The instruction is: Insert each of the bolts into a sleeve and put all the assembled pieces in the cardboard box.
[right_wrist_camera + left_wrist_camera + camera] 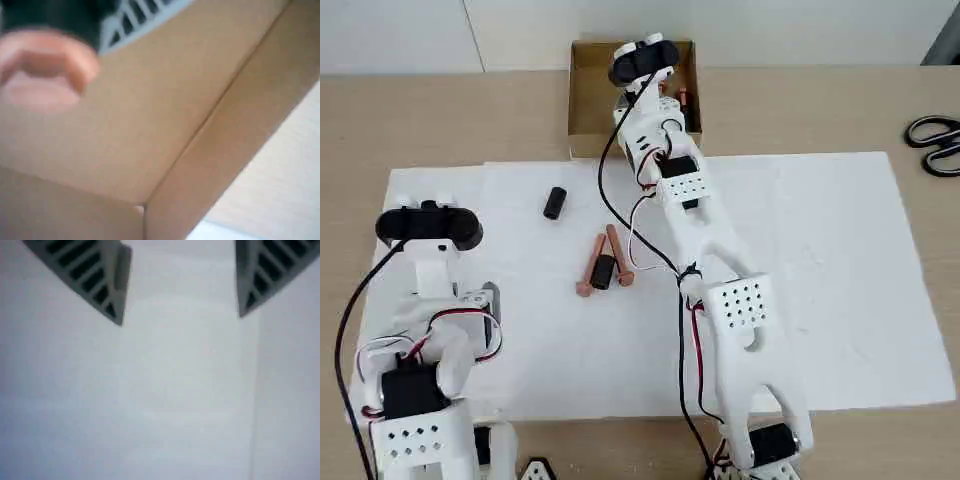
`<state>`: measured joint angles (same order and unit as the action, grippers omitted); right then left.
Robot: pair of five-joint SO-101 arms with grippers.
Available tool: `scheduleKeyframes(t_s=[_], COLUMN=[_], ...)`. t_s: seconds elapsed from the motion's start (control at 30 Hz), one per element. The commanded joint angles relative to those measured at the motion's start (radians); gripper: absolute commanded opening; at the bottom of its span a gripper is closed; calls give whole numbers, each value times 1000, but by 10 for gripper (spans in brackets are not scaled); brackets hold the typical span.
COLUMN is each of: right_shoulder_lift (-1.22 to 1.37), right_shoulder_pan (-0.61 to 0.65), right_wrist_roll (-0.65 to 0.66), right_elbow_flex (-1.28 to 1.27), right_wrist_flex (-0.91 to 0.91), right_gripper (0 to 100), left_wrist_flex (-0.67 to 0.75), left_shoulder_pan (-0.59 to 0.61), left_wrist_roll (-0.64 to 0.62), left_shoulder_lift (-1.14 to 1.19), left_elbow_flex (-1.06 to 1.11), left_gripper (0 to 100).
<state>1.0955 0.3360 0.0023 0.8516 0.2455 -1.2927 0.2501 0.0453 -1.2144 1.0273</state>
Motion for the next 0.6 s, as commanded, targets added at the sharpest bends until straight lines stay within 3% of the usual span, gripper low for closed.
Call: scheduleKeyframes(t_s=[0.0, 0.57], right_shoulder_lift=[-30, -41], right_shoulder_pan=[-8, -15], right_wrist_roll=[11, 12], right_elbow_flex=[83, 135], right_wrist_flex=[13, 24], right_gripper=[119, 120], left_wrist_flex=[3, 3], left_shoulder_pan=[5, 3], left_wrist_roll=[6, 6], left_shoulder_lift=[0, 0], left_elbow_flex=[-4, -4], left_gripper=[142, 142])
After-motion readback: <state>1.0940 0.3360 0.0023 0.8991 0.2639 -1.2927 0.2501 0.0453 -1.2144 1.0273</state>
